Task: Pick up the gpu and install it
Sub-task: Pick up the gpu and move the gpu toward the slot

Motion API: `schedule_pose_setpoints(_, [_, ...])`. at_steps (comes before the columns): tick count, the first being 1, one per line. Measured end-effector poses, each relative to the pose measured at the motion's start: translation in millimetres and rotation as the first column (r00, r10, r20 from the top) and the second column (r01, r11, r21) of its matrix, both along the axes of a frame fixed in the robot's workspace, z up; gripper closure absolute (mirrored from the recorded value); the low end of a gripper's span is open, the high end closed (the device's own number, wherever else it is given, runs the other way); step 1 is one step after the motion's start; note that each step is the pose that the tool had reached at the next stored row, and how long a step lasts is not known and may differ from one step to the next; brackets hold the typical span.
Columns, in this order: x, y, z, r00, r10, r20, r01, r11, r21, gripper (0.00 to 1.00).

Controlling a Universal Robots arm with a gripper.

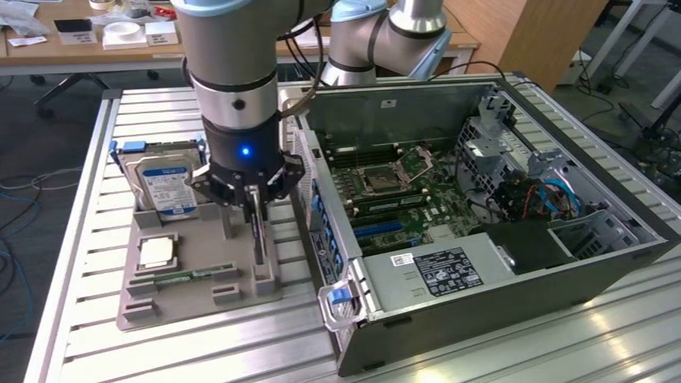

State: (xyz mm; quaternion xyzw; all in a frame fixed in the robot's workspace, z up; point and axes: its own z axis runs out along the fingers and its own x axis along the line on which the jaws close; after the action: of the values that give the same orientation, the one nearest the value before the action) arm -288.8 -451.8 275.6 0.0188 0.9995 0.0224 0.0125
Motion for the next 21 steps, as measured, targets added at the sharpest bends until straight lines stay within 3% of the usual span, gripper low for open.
schedule_pose_setpoints(21, [0.0, 0.0, 55.0, 1.0, 0.0, 0.0, 0.0, 1.0, 0.0, 0.73])
